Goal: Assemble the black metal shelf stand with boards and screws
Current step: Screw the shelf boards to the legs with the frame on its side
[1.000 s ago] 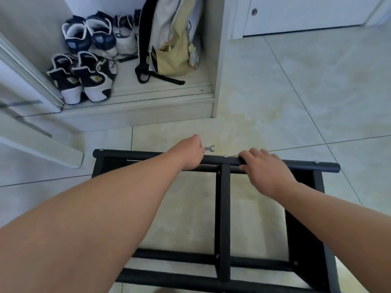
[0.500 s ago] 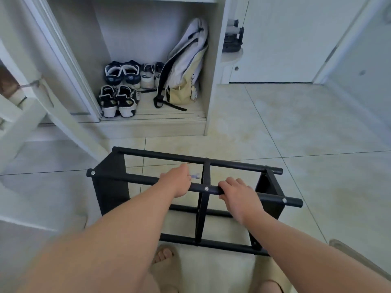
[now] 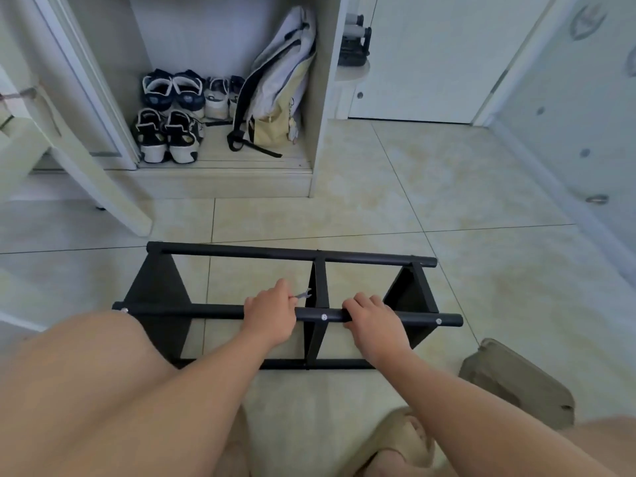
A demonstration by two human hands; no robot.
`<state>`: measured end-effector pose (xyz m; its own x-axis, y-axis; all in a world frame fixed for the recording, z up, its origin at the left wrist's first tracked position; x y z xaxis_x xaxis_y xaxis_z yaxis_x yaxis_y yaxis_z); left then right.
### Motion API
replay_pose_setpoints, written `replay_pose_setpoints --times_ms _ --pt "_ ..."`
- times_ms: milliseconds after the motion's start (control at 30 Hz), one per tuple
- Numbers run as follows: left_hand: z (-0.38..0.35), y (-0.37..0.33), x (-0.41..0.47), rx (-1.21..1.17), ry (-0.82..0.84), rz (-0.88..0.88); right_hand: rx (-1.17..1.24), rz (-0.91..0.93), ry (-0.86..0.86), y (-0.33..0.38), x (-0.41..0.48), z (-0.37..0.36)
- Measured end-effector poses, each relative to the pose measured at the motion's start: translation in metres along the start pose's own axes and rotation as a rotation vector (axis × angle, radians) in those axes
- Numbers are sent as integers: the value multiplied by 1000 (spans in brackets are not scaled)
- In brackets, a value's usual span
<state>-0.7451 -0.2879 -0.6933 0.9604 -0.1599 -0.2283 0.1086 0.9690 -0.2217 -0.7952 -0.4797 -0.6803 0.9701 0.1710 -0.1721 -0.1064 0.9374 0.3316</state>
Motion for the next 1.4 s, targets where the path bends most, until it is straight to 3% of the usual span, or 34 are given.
replay_pose_setpoints --times_ms 433,733,833,900,1133,1400 --pt "-11 -32 -34 -143 304 -62 22 -85 129 -32 -46 5" --pt "3 -30 -47 -48 495 -95 45 45 267 -37 -63 0" --pt "13 -31 -44 4 549 -133 -2 161 179 -37 -58 7" --pt "20 -30 -39 19 551 -145 -3 172 100 -33 -52 9" --pt "27 -29 -16 16 469 -119 -51 74 244 -30 -24 -20" --pt "4 -36 0 37 519 -170 58 119 162 -36 -26 -33"
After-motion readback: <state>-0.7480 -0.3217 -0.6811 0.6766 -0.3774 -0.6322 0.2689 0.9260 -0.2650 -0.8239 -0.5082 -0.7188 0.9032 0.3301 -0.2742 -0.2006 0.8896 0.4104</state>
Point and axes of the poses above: each hand's wrist, its own x-axis towards the middle knuckle, its own z-axis out of the back of the hand, y = z × x, the point moved 3 cm from there along x, towards the middle knuckle, and after that the axes turned 15 degrees about x, right-handed, at the moved point
